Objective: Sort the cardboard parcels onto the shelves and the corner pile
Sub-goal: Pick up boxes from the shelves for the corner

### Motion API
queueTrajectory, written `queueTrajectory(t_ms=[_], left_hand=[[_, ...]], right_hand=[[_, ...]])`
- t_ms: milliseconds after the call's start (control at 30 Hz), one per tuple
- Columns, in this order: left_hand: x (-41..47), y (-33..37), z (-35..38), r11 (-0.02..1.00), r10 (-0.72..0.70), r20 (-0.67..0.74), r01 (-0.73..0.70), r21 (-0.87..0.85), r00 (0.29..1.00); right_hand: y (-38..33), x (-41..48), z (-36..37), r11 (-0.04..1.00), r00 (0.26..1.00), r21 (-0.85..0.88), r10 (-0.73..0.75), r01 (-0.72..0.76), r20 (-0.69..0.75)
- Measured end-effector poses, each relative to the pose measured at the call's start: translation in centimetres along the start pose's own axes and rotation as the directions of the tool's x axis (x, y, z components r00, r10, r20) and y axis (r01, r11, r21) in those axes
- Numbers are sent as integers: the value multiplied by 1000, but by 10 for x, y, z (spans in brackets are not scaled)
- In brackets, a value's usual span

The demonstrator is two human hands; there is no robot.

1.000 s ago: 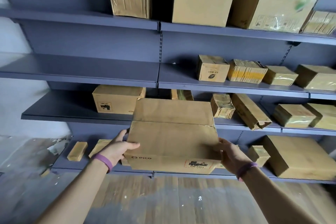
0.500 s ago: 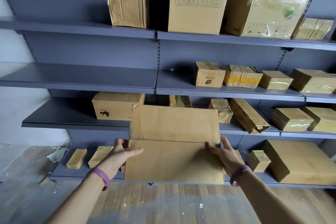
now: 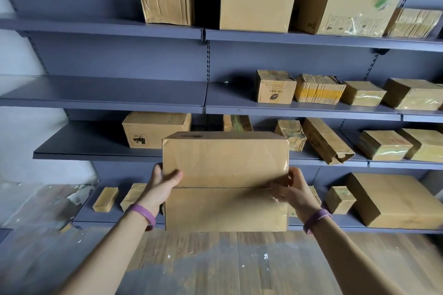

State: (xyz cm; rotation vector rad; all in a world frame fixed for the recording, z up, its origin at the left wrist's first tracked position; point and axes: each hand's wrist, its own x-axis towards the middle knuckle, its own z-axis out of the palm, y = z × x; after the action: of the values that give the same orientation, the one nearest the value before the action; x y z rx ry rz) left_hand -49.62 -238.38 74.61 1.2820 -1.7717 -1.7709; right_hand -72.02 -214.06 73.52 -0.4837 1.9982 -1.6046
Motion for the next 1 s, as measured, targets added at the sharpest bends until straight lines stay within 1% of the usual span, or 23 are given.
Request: queueTrajectory(t_ms=[133, 200, 267, 300, 433, 533, 633, 667, 767, 833, 900, 1000], left_hand=[[1, -3, 0, 999, 52, -33, -51, 14, 998], [0, -3, 1, 998, 69, -23, -69, 8, 997], [-4, -2, 2, 996, 91, -22, -91, 1, 996], [-7, -1, 2, 994, 105, -20, -105, 1, 994], [-16, 1, 2, 990, 138, -17, -137, 41, 990], [-21, 1, 0, 988, 121, 1, -121, 95, 993], [-25, 8, -3, 994, 88, 35, -90, 65, 996], [-26, 12, -4, 997, 69, 25, -70, 35, 997], [-18, 19, -6, 991, -4, -1, 4, -131, 1000], [-18, 24, -7, 991, -10, 2, 10, -135, 1000], [-22, 30, -6, 995, -7, 16, 9, -95, 1000], [-24, 36, -5, 997, 6, 30, -3, -77, 1000]], right_hand=[[-10, -7, 8, 990, 996, 119, -63, 70, -57], [-17, -10, 9, 986, 997, 151, -71, 75, -30], [-22, -10, 11, 982, 1000, 189, -29, 30, -6], [-21, -8, 10, 976, 1000, 216, 15, -12, -10], [-26, -2, 8, 968, 987, 231, 122, -96, -102], [-28, 2, 10, 974, 975, 201, 141, -105, -171], [-27, 1, 8, 971, 969, 226, 123, -74, -214], [-27, 0, 7, 969, 969, 234, 130, -79, -210], [-27, -6, 4, 958, 976, 279, 114, -59, -186], [-26, -10, 5, 954, 984, 297, 97, -50, -147], [-24, -12, 5, 956, 992, 294, 59, -24, -112], [-22, -17, 1, 961, 1000, 276, -26, 23, 6]])
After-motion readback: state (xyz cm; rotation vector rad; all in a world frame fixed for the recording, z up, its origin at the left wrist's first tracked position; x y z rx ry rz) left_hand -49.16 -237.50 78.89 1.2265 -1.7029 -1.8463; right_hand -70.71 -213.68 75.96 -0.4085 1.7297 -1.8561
